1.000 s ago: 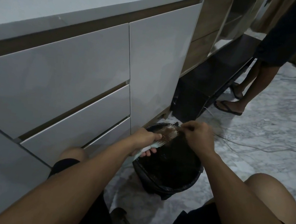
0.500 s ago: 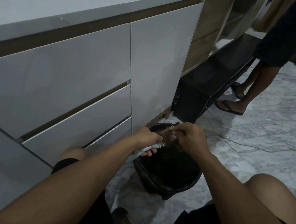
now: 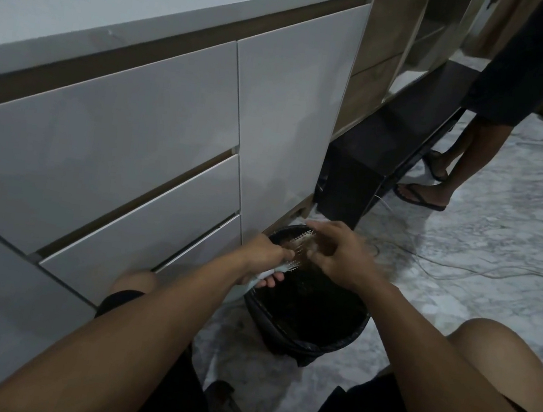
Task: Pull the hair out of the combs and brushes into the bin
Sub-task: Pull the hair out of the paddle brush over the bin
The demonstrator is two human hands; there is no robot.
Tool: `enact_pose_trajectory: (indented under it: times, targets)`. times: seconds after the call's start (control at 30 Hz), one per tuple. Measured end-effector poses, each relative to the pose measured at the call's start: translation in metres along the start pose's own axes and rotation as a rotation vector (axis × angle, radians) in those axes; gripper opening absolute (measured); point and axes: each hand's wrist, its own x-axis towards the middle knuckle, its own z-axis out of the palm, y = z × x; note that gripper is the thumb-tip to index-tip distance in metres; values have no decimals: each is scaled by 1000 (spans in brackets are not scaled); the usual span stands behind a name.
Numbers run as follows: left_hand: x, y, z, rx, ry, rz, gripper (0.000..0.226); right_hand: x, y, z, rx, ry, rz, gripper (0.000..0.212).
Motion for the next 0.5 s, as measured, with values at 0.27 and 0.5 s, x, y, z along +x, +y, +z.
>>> enact_pose_trajectory:
  times: [0.27,0.5]
  targets:
    - [2,-5,-4,-31,16,1,30,5,5,-13,44,283,212,15]
    - [-3,-2,-2,-80,15,42,30,-1,-4,-5,204,-10,280,54]
